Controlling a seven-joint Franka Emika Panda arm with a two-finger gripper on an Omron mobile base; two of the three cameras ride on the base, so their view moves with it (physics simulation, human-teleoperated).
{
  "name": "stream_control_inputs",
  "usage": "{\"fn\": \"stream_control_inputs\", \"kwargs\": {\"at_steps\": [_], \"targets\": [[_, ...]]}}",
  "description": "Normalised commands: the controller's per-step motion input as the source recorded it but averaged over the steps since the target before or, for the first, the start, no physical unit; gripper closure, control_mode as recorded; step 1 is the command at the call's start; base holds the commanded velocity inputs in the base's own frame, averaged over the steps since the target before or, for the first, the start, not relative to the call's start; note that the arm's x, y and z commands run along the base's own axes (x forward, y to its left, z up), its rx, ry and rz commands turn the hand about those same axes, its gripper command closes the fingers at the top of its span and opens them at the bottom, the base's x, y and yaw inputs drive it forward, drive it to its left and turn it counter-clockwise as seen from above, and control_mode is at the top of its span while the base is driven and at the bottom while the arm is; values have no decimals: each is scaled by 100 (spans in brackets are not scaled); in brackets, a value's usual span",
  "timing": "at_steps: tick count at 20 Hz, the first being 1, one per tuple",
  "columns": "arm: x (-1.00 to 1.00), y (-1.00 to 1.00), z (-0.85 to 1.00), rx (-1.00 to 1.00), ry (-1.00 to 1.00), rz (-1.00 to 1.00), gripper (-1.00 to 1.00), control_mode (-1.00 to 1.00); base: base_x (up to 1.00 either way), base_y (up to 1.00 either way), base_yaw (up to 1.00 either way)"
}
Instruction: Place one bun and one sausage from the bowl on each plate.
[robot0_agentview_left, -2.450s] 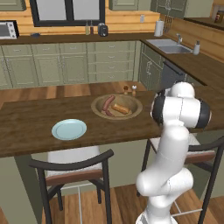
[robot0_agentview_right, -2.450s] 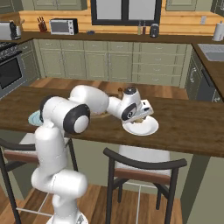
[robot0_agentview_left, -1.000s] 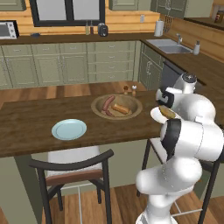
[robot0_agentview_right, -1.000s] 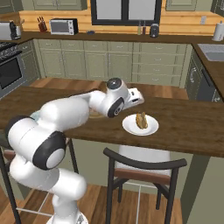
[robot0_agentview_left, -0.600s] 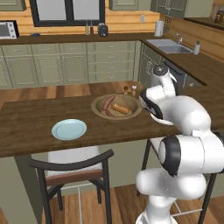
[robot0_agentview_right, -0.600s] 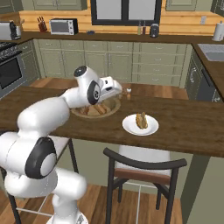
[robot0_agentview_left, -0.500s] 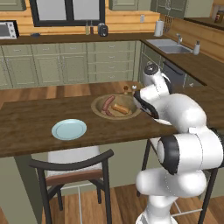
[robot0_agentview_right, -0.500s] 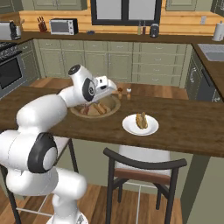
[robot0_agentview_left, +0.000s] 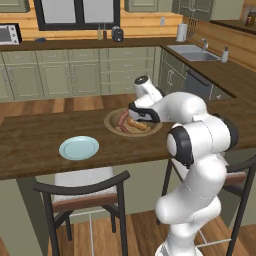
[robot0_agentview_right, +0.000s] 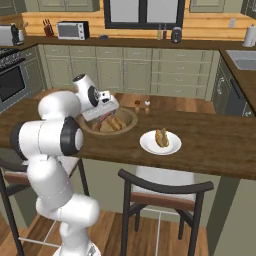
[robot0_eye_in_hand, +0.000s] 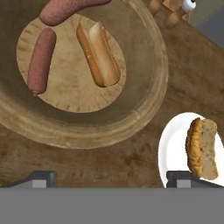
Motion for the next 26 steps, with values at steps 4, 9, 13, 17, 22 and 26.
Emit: {"fn": "stream_control_inputs", "kwargs": {"at_steps": [4,9,13,17,22,26], "targets": [[65,-8,-47,0,6,13,-100,-100,0,0,0],[45,-20,-59,0,1,23,-100,-100,0,0,0],[31,-13,-51,2,0,15,-100,-100,0,0,0],[48,10,-32,1,0,0,-100,-100,0,0,0],[47,19,-21,0,1,0,-100,-100,0,0,0],[42,3,-21,0,2,0,-100,-100,0,0,0]]}}
